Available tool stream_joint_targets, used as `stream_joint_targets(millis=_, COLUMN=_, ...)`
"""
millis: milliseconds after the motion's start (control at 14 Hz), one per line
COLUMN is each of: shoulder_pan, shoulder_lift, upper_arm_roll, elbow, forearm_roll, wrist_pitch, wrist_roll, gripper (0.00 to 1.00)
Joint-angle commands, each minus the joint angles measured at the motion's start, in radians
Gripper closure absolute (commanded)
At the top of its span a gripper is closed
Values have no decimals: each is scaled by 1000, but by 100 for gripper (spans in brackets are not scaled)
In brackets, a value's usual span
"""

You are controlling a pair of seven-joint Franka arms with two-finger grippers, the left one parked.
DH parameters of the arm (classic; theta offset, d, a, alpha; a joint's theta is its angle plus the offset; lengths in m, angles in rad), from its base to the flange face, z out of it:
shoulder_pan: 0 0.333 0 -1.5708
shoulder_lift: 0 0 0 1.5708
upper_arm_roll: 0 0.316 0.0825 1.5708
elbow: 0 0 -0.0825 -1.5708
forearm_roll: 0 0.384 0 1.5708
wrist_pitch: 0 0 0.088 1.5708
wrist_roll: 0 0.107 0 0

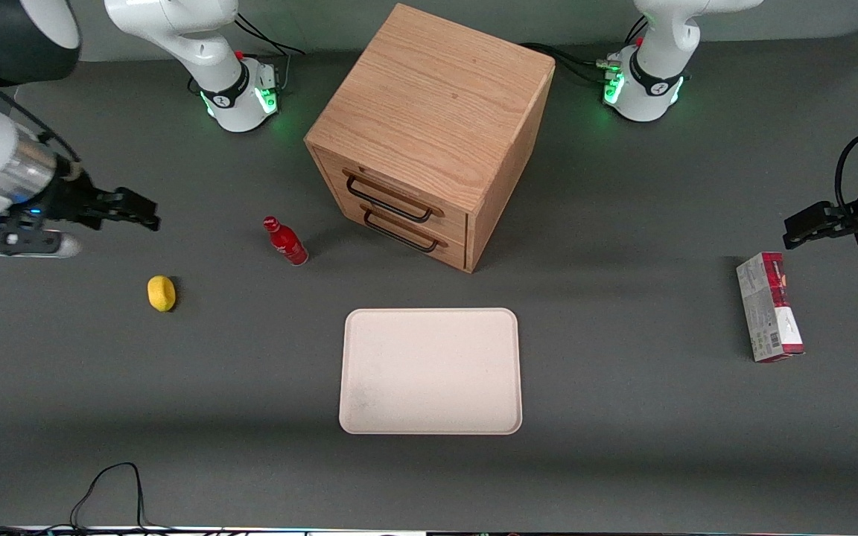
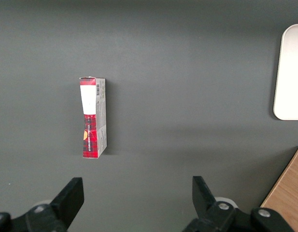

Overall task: Place coke bottle on tray
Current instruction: 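Move the open right gripper toward the red Coca-Cola bottle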

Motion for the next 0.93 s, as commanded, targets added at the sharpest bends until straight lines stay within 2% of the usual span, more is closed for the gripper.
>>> stream_joint_targets(millis=0, shoulder_pan=39, shoulder_lift=-63, upper_arm_roll=46, elbow=-151, forearm_roll=35, wrist_pitch=93, wrist_roll=67, gripper=0)
stream_joint_targets(millis=214, shoulder_pan=65, shoulder_lift=-166, upper_arm_roll=100, elbow=-394, forearm_roll=33, wrist_pitch=308, wrist_roll=139, gripper=0)
stream_joint_targets(millis=429, shoulder_pan=97, shoulder_lift=-273, upper_arm_roll=104, elbow=-677, forearm_roll=35, wrist_pitch=561, wrist_roll=189, gripper=0)
stream_joint_targets(millis=714, shoulder_pan=119, shoulder_lift=-275, upper_arm_roll=120, elbow=-837, forearm_roll=35, wrist_pitch=779, wrist_roll=213, gripper=0)
stream_joint_targets(millis=857, shoulder_pan=124, shoulder_lift=-266, upper_arm_roll=120, elbow=-871, forearm_roll=35, wrist_pitch=832, wrist_roll=213, gripper=0)
